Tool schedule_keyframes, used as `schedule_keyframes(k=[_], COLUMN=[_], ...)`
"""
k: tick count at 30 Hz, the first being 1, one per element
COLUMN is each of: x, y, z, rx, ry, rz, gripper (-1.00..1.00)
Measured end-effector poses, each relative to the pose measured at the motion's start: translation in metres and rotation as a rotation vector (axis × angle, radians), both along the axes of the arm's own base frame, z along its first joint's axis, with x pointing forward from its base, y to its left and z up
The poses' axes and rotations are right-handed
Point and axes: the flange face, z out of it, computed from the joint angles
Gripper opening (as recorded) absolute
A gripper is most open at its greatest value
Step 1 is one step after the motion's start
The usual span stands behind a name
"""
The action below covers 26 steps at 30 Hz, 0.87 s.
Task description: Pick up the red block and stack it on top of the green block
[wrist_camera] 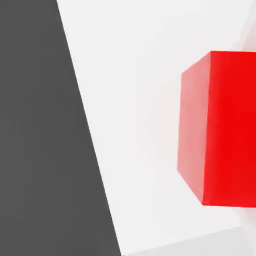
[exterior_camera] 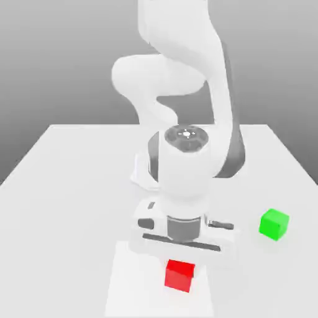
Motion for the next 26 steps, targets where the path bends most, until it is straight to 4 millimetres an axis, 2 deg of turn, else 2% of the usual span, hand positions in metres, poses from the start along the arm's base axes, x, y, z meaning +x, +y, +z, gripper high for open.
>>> schedule_keyframes(k=[1, 2, 3, 5, 9, 13, 16, 17, 22, 23, 26], x=[-0.001, -0.004, -0.009, -0.026, -0.073, -0.129, -0.168, -0.173, -0.178, -0.179, -0.179], y=[0.000, 0.009, 0.025, 0.073, 0.153, 0.212, 0.239, 0.243, 0.246, 0.246, 0.246], z=[0.011, 0.018, 0.023, 0.030, 0.041, 0.052, 0.056, 0.051, 0.005, -0.003, -0.003], rx=[0.001, 0.004, 0.009, 0.019, 0.029, 0.022, 0.006, 0.002, -0.003, -0.002, -0.002], ry=[0.001, 0.002, 0.004, 0.008, 0.010, 0.008, 0.005, 0.004, 0.003, 0.003, 0.003], rz=[-0.001, 0.040, 0.110, 0.311, 0.715, 1.106, 1.360, 1.398, 1.434, 1.435, 1.434], gripper=[-1.00, -1.00, -1.00, -1.00, -1.00, -1.00, -1.00, -1.00, -1.00, 1.00, 1.00])
